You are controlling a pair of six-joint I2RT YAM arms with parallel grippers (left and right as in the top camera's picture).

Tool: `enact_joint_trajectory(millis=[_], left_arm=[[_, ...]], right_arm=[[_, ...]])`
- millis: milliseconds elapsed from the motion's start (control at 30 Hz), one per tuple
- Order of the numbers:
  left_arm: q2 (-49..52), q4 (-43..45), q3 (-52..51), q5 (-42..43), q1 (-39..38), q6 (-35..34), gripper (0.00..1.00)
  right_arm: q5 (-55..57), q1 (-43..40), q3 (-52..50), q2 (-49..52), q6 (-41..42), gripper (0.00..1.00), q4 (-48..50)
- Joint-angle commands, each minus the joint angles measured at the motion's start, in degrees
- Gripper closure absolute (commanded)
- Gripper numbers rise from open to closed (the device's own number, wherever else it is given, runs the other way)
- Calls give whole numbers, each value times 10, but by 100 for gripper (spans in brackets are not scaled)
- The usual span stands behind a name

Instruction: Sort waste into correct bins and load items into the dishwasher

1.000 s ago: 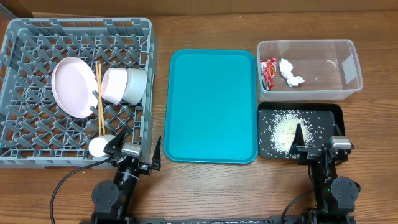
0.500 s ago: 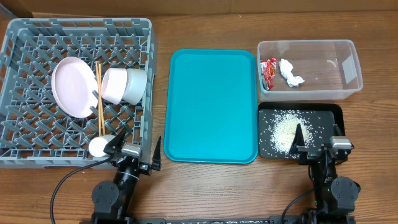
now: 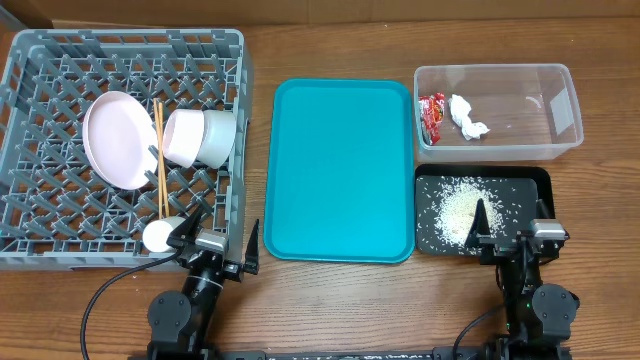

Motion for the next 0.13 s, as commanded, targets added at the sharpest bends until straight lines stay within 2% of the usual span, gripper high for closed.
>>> enact_joint_trajectory(millis=[0,100], left_arm=[[-5,0,-2,3,-6,5,0],[-5,0,-2,3,-6,5,0]], right_arm=[[0,-2,-6,-7,0,0,5],[0,-2,-6,-7,0,0,5]])
